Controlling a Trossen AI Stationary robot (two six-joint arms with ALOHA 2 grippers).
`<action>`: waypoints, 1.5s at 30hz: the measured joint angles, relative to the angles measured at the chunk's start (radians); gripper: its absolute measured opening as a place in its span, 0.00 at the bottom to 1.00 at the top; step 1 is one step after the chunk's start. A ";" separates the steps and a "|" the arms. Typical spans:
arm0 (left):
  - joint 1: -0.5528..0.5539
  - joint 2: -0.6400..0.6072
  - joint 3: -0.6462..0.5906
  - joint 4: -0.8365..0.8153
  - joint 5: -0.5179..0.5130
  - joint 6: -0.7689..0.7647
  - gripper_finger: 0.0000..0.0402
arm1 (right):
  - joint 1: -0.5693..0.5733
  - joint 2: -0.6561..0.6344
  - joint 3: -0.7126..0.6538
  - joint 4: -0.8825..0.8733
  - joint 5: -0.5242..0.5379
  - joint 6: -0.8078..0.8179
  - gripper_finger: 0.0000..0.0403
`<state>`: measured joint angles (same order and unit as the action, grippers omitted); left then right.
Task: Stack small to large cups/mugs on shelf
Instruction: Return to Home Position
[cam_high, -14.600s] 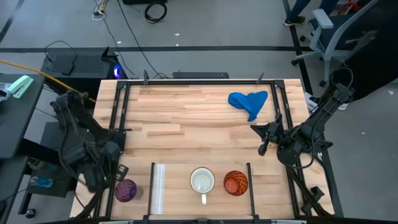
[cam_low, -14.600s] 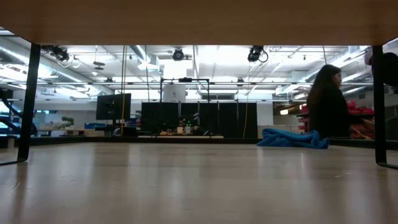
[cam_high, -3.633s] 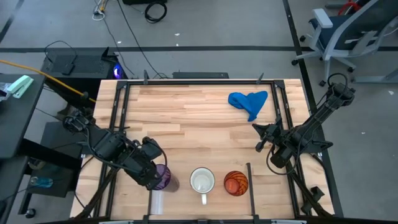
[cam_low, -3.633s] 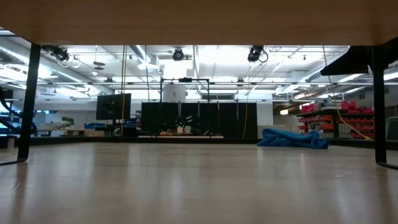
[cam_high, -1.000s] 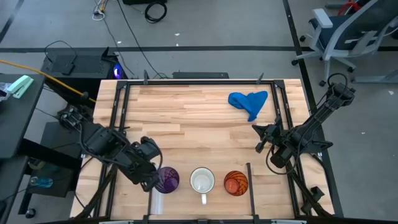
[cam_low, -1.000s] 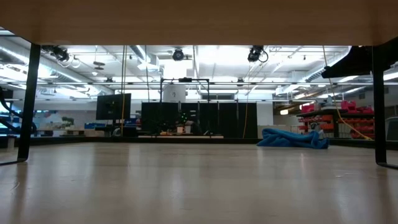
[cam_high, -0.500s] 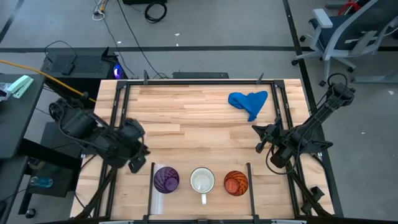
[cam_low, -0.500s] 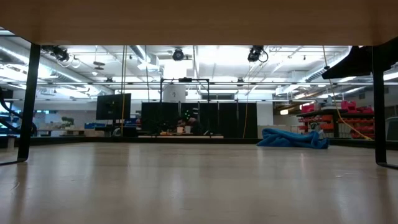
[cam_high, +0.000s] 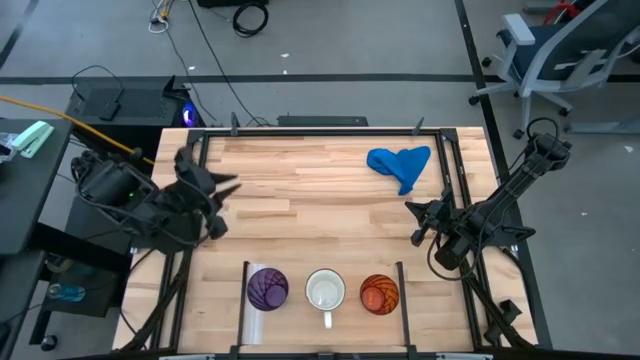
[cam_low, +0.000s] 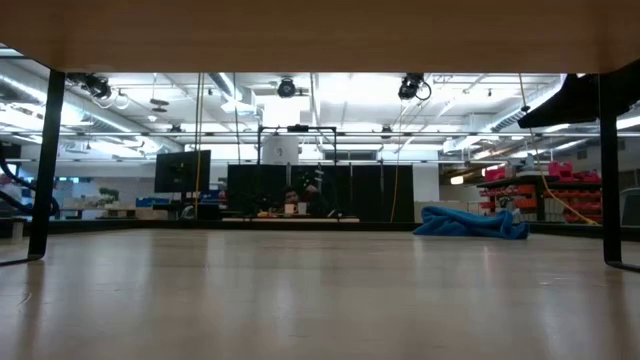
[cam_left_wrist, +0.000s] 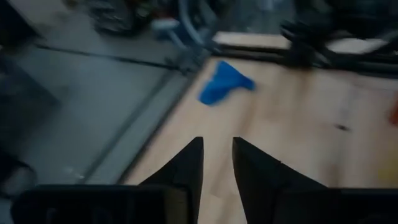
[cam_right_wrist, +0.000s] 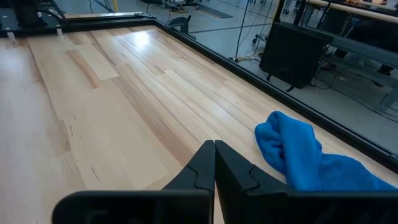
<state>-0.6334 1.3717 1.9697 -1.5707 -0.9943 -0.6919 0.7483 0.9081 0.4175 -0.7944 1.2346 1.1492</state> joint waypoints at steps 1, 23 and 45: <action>0.008 0.001 -0.002 0.000 -0.033 0.019 0.23 | 0.000 0.000 0.000 0.000 0.000 0.000 0.03; 0.251 -0.525 -0.859 0.584 -0.199 0.217 0.11 | -0.026 0.000 0.066 0.020 0.106 -0.100 0.03; 0.853 -0.701 -1.258 1.531 0.484 0.841 0.10 | -0.386 -0.066 0.191 0.892 -0.324 -1.282 0.01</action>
<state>0.2198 0.6710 0.7120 -0.0402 -0.5101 0.1488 0.3628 0.8416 0.6087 0.0977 0.9105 -0.1329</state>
